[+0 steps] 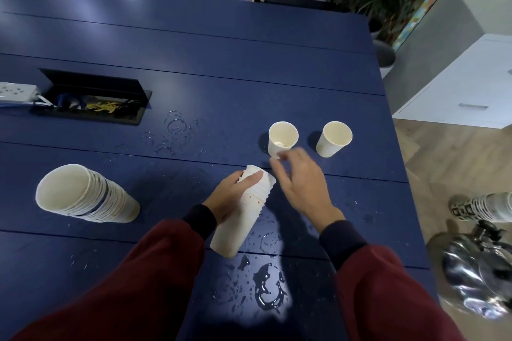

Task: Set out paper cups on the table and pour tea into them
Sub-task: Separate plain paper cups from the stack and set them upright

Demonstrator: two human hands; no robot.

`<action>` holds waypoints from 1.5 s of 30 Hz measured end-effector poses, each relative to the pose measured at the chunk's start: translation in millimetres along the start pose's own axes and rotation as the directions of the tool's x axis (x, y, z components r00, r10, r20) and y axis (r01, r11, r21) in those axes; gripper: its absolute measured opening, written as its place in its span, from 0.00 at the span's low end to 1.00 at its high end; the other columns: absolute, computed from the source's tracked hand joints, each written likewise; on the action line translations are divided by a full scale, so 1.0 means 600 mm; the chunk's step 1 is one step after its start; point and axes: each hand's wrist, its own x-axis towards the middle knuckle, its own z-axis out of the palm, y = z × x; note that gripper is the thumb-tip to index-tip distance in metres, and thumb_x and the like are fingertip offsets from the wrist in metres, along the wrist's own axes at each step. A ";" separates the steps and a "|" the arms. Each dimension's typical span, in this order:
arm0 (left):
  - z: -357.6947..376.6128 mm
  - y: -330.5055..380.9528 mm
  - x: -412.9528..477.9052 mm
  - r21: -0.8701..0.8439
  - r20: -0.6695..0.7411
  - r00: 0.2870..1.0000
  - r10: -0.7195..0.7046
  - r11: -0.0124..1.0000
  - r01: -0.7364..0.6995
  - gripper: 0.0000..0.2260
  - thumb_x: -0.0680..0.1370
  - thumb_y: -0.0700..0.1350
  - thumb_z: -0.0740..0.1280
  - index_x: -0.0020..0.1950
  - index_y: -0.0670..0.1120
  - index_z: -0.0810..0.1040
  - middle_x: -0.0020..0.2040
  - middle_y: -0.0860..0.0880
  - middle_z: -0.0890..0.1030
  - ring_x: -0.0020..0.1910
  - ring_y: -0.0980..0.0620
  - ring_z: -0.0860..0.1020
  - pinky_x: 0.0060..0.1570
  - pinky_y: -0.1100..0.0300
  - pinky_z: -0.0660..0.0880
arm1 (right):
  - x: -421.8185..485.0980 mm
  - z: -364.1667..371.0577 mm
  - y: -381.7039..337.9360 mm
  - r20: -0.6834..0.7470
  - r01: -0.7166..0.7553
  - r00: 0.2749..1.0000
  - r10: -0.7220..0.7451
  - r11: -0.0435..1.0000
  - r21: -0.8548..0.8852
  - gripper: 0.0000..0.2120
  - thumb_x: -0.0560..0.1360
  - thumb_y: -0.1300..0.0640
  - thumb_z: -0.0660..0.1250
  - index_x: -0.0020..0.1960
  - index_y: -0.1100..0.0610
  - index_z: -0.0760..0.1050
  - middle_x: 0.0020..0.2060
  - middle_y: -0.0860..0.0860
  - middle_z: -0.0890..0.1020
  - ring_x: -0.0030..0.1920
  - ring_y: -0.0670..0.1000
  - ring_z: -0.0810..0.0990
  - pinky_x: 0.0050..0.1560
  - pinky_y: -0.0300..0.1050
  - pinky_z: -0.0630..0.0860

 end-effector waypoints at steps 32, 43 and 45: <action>0.015 -0.008 -0.043 -0.348 0.194 0.962 -0.191 0.904 0.250 0.27 0.78 0.66 0.62 0.58 0.42 0.79 0.43 0.43 0.80 0.39 0.46 0.79 0.50 0.50 0.76 | -0.057 -0.033 -0.011 -0.119 -0.029 0.992 0.033 0.999 0.033 0.09 0.80 0.52 0.68 0.54 0.56 0.82 0.49 0.48 0.82 0.47 0.49 0.79 0.46 0.43 0.73; -0.056 -0.005 -0.122 -0.145 0.145 0.981 -0.126 0.978 0.148 0.24 0.69 0.48 0.74 0.63 0.41 0.77 0.47 0.42 0.83 0.42 0.46 0.80 0.42 0.55 0.78 | -0.035 0.026 -0.100 0.250 -0.121 0.966 0.065 0.968 0.218 0.17 0.84 0.55 0.60 0.36 0.55 0.68 0.30 0.48 0.74 0.31 0.48 0.70 0.36 0.42 0.69; -0.083 -0.006 -0.132 -0.083 0.124 0.986 -0.110 0.989 0.120 0.21 0.69 0.46 0.74 0.61 0.42 0.79 0.48 0.42 0.84 0.43 0.47 0.81 0.43 0.57 0.78 | -0.024 0.039 -0.111 0.169 -0.154 0.979 0.114 0.957 0.247 0.16 0.84 0.54 0.58 0.40 0.60 0.71 0.34 0.54 0.79 0.35 0.56 0.76 0.40 0.54 0.76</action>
